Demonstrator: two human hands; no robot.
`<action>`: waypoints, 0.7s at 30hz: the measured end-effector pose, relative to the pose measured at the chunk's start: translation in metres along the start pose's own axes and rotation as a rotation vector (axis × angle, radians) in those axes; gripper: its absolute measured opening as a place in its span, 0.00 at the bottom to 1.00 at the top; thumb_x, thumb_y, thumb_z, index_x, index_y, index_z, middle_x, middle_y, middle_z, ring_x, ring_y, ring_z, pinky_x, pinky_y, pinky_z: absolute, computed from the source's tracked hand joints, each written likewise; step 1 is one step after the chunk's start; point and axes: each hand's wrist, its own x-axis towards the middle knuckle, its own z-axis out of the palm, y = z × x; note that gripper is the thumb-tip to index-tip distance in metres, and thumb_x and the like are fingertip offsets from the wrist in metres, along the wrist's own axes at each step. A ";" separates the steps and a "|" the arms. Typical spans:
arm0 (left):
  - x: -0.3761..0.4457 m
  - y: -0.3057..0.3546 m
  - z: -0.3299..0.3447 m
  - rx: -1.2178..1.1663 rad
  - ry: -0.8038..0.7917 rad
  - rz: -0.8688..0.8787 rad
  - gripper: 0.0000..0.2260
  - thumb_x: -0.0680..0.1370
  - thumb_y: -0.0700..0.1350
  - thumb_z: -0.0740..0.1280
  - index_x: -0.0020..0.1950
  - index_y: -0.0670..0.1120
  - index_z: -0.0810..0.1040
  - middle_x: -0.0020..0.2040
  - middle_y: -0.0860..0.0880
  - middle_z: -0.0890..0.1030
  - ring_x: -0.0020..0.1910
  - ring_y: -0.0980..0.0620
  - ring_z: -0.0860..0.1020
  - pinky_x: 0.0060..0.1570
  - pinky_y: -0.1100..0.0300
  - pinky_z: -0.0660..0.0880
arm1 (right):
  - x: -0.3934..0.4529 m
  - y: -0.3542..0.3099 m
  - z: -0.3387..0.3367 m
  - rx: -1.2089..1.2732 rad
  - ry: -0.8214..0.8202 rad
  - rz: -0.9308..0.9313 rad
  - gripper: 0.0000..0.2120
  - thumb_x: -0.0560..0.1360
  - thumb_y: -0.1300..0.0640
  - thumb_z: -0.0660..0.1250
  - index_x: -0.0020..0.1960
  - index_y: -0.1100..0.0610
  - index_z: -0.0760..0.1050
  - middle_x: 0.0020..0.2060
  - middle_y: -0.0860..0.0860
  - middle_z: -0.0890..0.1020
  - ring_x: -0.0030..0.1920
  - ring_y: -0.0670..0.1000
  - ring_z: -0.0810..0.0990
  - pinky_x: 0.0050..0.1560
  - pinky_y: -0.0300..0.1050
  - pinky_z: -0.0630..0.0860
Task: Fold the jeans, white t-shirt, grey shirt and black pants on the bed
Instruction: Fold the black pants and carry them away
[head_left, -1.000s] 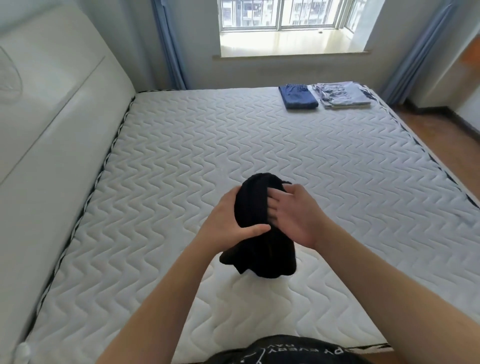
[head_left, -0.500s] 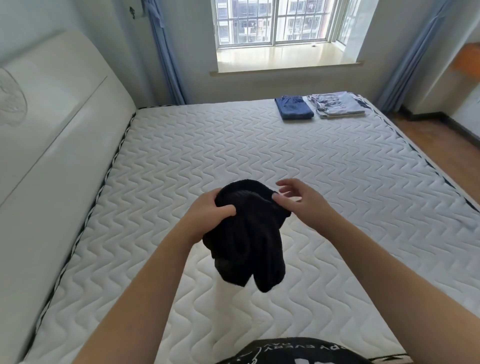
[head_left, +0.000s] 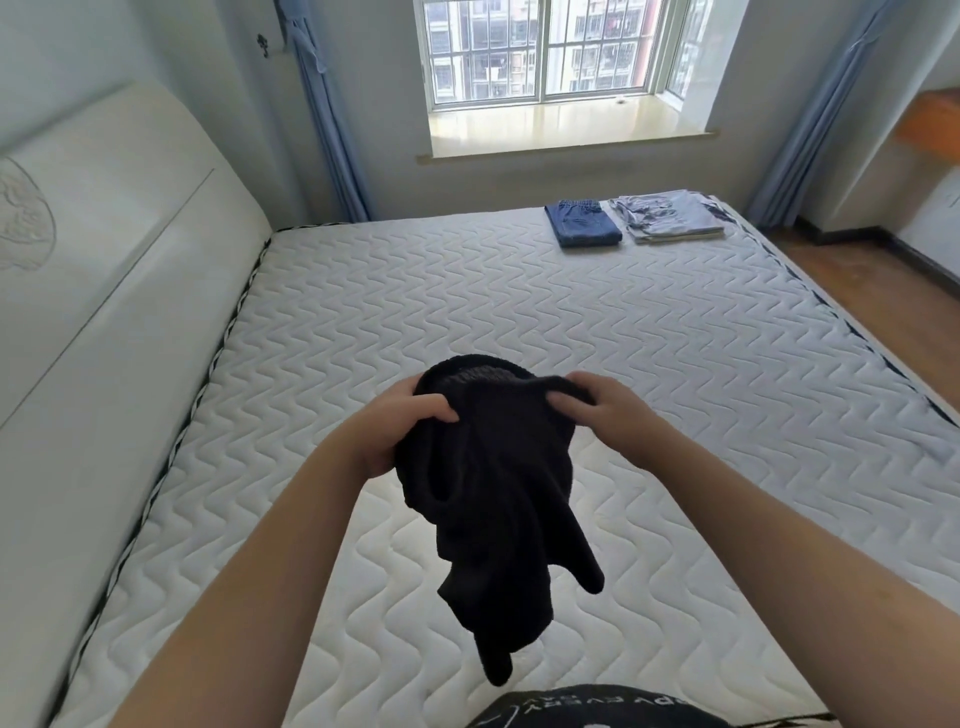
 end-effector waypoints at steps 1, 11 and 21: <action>0.000 -0.001 -0.003 0.015 -0.009 -0.005 0.21 0.68 0.39 0.69 0.61 0.45 0.79 0.57 0.43 0.83 0.56 0.44 0.82 0.50 0.53 0.80 | 0.000 -0.003 -0.003 0.077 0.016 0.014 0.16 0.70 0.39 0.69 0.49 0.50 0.81 0.44 0.49 0.85 0.48 0.51 0.83 0.53 0.51 0.80; 0.003 -0.012 -0.027 0.395 -0.058 -0.048 0.21 0.75 0.32 0.58 0.60 0.50 0.80 0.54 0.48 0.84 0.53 0.50 0.82 0.46 0.62 0.79 | 0.011 -0.031 -0.034 0.211 0.242 -0.023 0.07 0.74 0.45 0.70 0.47 0.47 0.82 0.43 0.46 0.85 0.47 0.48 0.84 0.50 0.44 0.78; 0.029 -0.060 -0.001 0.680 0.466 0.338 0.22 0.80 0.39 0.63 0.70 0.56 0.66 0.66 0.58 0.68 0.54 0.66 0.75 0.52 0.61 0.74 | 0.011 -0.048 -0.033 0.256 0.233 -0.050 0.06 0.76 0.46 0.69 0.47 0.48 0.81 0.40 0.44 0.84 0.43 0.43 0.82 0.46 0.40 0.75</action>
